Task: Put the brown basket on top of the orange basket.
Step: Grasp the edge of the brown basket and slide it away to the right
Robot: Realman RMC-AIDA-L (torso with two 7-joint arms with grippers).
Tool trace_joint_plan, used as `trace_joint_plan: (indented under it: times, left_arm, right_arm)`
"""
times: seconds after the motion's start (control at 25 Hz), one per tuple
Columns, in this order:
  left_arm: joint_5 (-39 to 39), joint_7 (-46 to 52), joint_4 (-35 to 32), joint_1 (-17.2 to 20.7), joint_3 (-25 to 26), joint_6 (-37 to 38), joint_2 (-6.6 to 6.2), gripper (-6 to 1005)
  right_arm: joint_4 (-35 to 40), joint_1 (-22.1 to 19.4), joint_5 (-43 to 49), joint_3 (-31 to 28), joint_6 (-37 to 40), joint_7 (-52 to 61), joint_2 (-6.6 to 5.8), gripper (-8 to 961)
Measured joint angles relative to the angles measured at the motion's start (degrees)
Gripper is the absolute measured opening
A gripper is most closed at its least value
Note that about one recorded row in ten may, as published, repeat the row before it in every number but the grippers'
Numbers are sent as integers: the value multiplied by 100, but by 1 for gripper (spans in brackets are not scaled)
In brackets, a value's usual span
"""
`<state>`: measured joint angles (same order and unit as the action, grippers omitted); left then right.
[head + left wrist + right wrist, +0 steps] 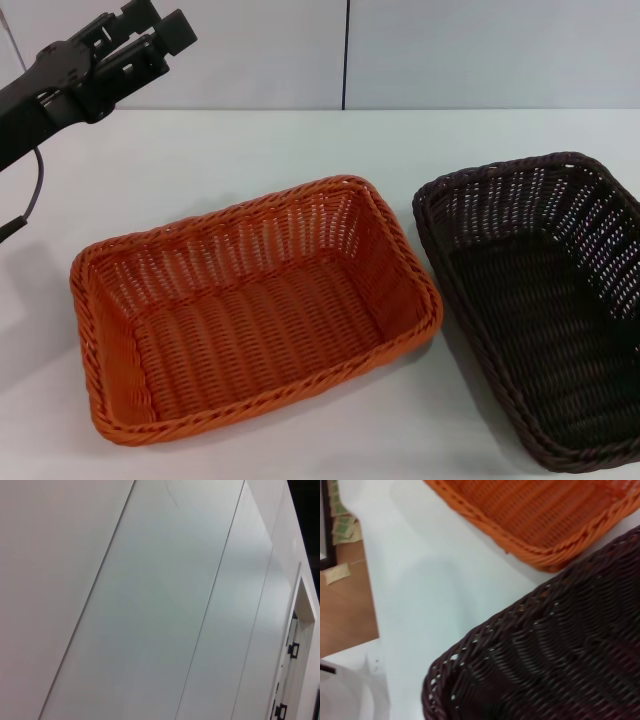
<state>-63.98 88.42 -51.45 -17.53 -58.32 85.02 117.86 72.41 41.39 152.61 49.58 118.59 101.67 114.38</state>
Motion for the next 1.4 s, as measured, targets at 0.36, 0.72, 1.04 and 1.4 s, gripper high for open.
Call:
trace_joint_plan:
  times: [0.36,0.72,1.04,1.4]
  left_arm:
    - [-2,0,64,5,-44,8,9,830]
    - [-42,56,161,-87,7,-10,1,829]
    - [-85,63,161,-158,-6,-237,-7,829]
    - [-98,68,251,-261,-48,-307,5,829]
  right_arm:
    - [107,-57,-148,67,295,2,83,569]
    - [785,-225,-285,151,639,21,184,569]
    - [788,-420,-719,325,646,-39,156,569]
    - [745,-445,-635,263,450,-149,142,568]
